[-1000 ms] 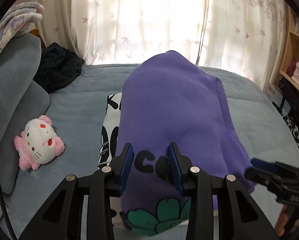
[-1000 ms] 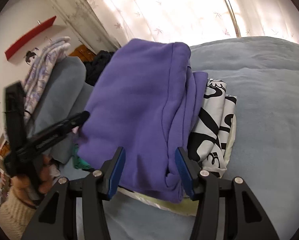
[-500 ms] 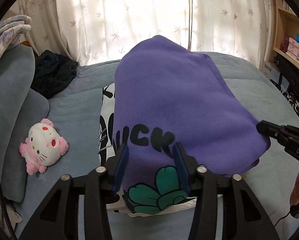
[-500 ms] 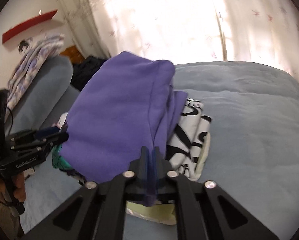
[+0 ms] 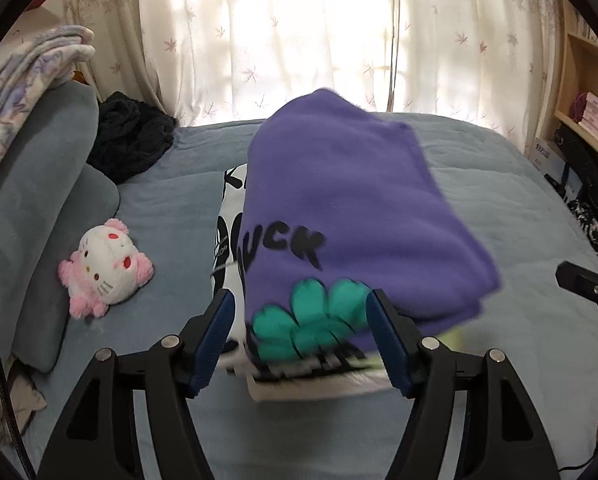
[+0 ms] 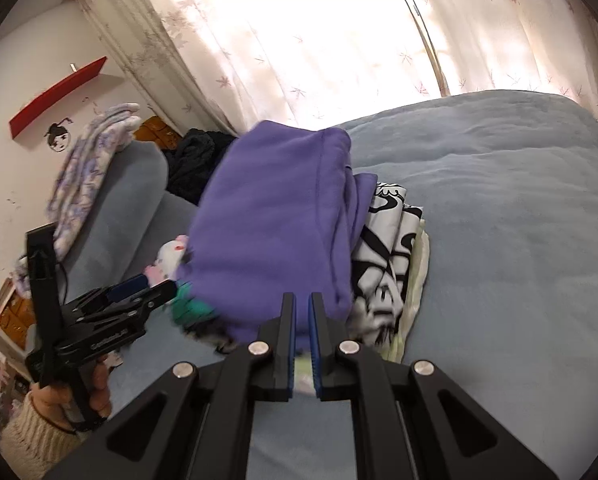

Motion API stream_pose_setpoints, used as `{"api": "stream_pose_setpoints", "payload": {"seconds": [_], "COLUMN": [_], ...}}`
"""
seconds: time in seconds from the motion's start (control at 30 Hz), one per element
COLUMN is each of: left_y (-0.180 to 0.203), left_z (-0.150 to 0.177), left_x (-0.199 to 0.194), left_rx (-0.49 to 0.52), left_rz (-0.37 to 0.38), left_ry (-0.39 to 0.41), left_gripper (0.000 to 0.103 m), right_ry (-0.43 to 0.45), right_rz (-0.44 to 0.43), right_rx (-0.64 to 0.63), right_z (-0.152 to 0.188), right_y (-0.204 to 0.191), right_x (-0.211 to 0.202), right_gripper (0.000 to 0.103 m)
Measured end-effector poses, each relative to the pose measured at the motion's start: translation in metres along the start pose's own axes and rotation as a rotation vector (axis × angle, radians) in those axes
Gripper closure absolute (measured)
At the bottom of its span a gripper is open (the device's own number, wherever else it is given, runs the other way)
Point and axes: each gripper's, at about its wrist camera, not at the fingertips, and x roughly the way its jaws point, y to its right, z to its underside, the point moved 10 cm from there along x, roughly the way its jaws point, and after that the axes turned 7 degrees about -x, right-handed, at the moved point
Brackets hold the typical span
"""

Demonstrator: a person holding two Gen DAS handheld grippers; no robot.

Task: Fold large clothes
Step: 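Open both grippers and pull them back from the stack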

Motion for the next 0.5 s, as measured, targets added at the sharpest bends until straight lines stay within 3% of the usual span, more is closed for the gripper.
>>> {"api": "stream_pose_setpoints", "payload": {"seconds": [0.13,0.5], "left_y": [0.015,0.061], "left_z": [0.02,0.11], "left_x": [-0.056,-0.196], "left_rx": [-0.015,-0.063], "left_rz": [0.005,0.065], "left_ry": [0.017,0.051], "left_gripper": [0.029,0.027], "right_ry": [-0.012,-0.02], "right_rz": [-0.002,0.043], "right_rx": [-0.005,-0.067], "right_z": [0.014,0.086], "right_y": [-0.015,-0.039], "right_x": [-0.055,-0.209], "right_gripper": [0.096,0.095]}}
